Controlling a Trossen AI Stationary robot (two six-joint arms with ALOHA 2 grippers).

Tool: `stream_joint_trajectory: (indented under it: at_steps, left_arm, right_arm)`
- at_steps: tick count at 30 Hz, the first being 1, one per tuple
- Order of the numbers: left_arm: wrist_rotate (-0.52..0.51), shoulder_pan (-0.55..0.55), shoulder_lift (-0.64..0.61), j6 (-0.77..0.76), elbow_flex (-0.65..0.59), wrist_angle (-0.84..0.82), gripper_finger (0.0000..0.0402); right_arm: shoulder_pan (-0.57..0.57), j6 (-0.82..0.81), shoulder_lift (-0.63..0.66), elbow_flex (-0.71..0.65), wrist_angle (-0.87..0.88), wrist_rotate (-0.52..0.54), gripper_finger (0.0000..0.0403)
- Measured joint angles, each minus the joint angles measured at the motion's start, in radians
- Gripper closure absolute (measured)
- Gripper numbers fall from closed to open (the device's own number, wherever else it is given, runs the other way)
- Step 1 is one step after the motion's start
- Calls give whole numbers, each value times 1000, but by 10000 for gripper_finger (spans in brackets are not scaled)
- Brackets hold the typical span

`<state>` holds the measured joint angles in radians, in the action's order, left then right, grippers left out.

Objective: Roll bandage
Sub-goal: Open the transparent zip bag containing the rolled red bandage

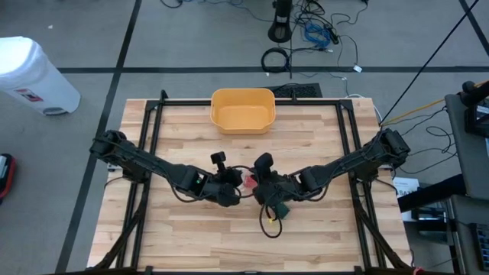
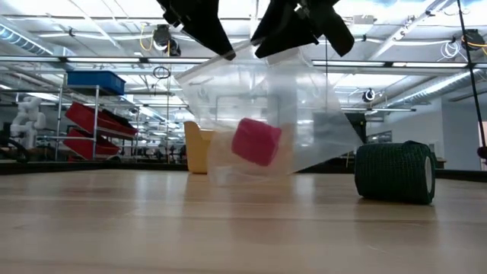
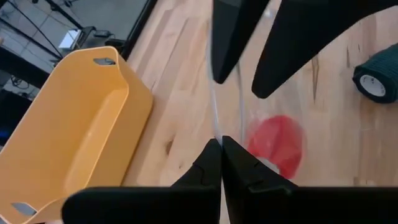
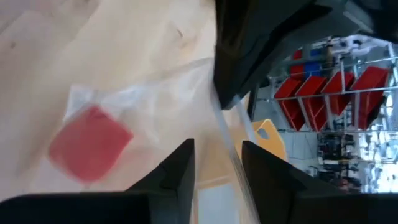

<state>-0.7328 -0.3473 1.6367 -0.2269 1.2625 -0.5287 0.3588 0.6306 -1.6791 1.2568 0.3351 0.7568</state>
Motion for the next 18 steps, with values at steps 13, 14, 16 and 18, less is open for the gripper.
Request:
stream_joint_trajectory:
  at_steps: [13, 14, 16, 18]
  left_arm:
    - [-92, -9, 0, 8, 56, 19, 402]
    - [-92, -11, 0, 14, 56, 29, 402]
    - [-96, -16, 3, 16, 54, 41, 402]
    - [-106, -21, 9, -5, 44, 49, 402]
  right_arm:
    - [-5, -202, -1, 1, 114, -77, 400]
    - [-5, -218, -4, 1, 122, -78, 401]
    - [-5, -244, -18, 1, 144, -86, 402]
    - [-5, -281, -41, 1, 158, -136, 402]
